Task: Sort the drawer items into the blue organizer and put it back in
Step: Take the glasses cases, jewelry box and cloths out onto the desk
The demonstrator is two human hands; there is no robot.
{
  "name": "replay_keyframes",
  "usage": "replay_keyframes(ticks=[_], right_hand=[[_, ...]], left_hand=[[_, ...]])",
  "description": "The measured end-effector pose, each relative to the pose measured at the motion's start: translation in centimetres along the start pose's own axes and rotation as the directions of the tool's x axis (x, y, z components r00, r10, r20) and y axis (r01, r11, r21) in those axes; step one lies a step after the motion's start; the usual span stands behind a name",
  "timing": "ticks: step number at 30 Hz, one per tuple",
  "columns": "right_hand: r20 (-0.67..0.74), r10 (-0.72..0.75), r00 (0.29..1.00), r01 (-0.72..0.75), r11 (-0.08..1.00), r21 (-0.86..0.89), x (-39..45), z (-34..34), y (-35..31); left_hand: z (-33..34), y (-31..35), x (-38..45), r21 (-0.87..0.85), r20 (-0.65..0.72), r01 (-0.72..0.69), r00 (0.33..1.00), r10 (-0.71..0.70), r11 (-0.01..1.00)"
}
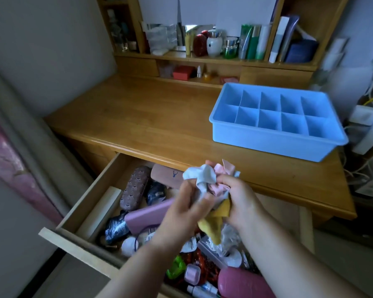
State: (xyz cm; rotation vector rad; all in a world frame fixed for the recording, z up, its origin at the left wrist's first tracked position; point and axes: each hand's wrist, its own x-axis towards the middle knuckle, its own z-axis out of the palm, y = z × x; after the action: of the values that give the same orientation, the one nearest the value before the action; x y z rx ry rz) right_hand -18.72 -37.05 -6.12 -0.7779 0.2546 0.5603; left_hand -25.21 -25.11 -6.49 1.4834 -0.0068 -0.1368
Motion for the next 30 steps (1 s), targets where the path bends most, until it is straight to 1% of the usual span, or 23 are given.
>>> replay_keyframes(ticks=[1, 2, 3, 6, 8, 9, 11, 14, 15, 16, 17, 18, 19, 20, 21, 22, 23, 24, 25, 26, 27, 28, 30], right_hand=[[0.007, 0.002, 1.0, -0.002, 0.998, 0.059, 0.6, 0.8, 0.1], [0.021, -0.002, 1.0, 0.0, 0.996, 0.085, 1.2, 1.6, 0.2], [0.043, -0.002, 0.999, -0.001, 0.997, 0.078, 1.6, 2.1, 0.2], [0.15, 0.004, 0.989, 0.008, 0.997, -0.082, 2.9, 2.4, 0.4], [0.177, 0.005, 0.984, 0.04, 0.967, -0.253, 3.3, 2.0, 0.5], [0.133, -0.01, 0.991, 0.057, 0.935, -0.351, 3.4, 1.5, 0.4], [0.022, -0.108, 0.994, 0.104, 0.848, -0.52, 3.5, -0.1, 0.3], [0.004, -0.213, 0.977, 0.154, 0.693, -0.704, 2.4, -2.7, 0.1], [0.01, -0.221, 0.975, 0.158, 0.664, -0.731, 2.0, -3.5, 0.1], [0.018, -0.225, 0.974, 0.158, 0.624, -0.765, 1.6, -4.4, 0.1], [0.028, -0.235, 0.972, 0.16, 0.564, -0.81, 1.2, -5.1, 0.0], [0.041, -0.243, 0.969, 0.157, 0.483, -0.862, 0.9, -6.0, 0.0], [0.052, -0.242, 0.969, 0.147, 0.395, -0.907, 0.5, -6.9, 0.2], [0.06, -0.233, 0.971, 0.135, 0.323, -0.937, 0.1, -7.8, 0.3], [0.078, -0.213, 0.974, 0.137, 0.278, -0.951, -0.5, -8.6, 0.5], [0.115, -0.168, 0.979, 0.153, 0.233, -0.96, -1.1, -9.3, 0.8], [0.162, -0.092, 0.983, 0.175, 0.151, -0.973, -1.7, -9.9, 1.3], [0.2, 0.001, 0.98, 0.199, 0.02, -0.98, -2.1, -10.6, 2.0], [0.213, 0.079, 0.974, 0.222, -0.135, -0.966, -2.4, -11.4, 2.8], [0.219, 0.114, 0.969, 0.242, -0.27, -0.932, -2.5, -12.1, 3.5], [0.245, 0.102, 0.964, 0.266, -0.36, -0.894, -2.7, -12.7, 4.1], [0.291, 0.046, 0.956, 0.286, -0.388, -0.876, -2.8, -13.0, 4.4], [0.339, -0.117, 0.933, 0.292, -0.302, -0.907, -3.1, -13.3, 4.2]], left_hand=[[0.2, -0.2, 0.0, 0.094, 0.037, -0.106, 0.994, 0.103, 0.99], [0.2, -0.4, 0.3, 0.131, 0.06, -0.186, 0.982, 0.18, 0.974], [0.0, -0.4, 0.8, 0.147, 0.053, -0.226, 0.974, 0.22, 0.963], [-1.6, 0.0, 2.9, 0.223, -0.056, -0.261, 0.958, 0.28, 0.939], [-3.1, 0.2, 4.9, 0.287, -0.173, -0.282, 0.925, 0.339, 0.916], [-4.0, 0.4, 6.3, 0.306, -0.233, -0.289, 0.901, 0.365, 0.907], [-5.3, 1.3, 9.6, 0.368, -0.318, -0.317, 0.84, 0.439, 0.874], [-5.9, 2.7, 15.0, 0.55, -0.325, -0.321, 0.769, 0.551, 0.771], [-5.7, 2.6, 16.4, 0.623, -0.299, -0.284, 0.774, 0.558, 0.728], [-5.5, 2.2, 17.6, 0.689, -0.238, -0.234, 0.82, 0.52, 0.686], [-5.2, 1.8, 18.7, 0.777, -0.136, -0.155, 0.905, 0.403, 0.611], [-4.9, 1.4, 19.5, 0.883, -0.036, -0.069, 0.976, 0.213, 0.464], [-4.7, 1.2, 19.9, 0.947, 0.006, -0.014, 1.0, 0.026, 0.321], [-4.8, 1.2, 19.8, 0.96, 0.018, -0.002, 0.998, -0.053, 0.279], [-5.1, 1.6, 19.4, 0.94, 0.02, -0.018, 1.0, -0.002, 0.34], [-5.8, 1.8, 18.5, 0.888, 0.013, -0.084, 0.988, 0.156, 0.453], [-6.3, 2.0, 17.0, 0.841, -0.01, -0.18, 0.938, 0.347, 0.511], [-6.9, 1.7, 15.2, 0.836, -0.045, -0.238, 0.869, 0.493, 0.495], [-7.4, 0.9, 13.4, 0.84, -0.073, -0.259, 0.816, 0.574, 0.476], [-7.8, -0.3, 11.4, 0.839, -0.089, -0.253, 0.81, 0.579, 0.483], [-7.9, -1.7, 9.3, 0.831, -0.09, -0.226, 0.847, 0.524, 0.509], [-7.8, -3.3, 7.2, 0.823, -0.067, -0.201, 0.895, 0.442, 0.532], [-7.1, -6.2, 3.5, 0.817, -0.011, -0.172, 0.95, 0.313, 0.551]])
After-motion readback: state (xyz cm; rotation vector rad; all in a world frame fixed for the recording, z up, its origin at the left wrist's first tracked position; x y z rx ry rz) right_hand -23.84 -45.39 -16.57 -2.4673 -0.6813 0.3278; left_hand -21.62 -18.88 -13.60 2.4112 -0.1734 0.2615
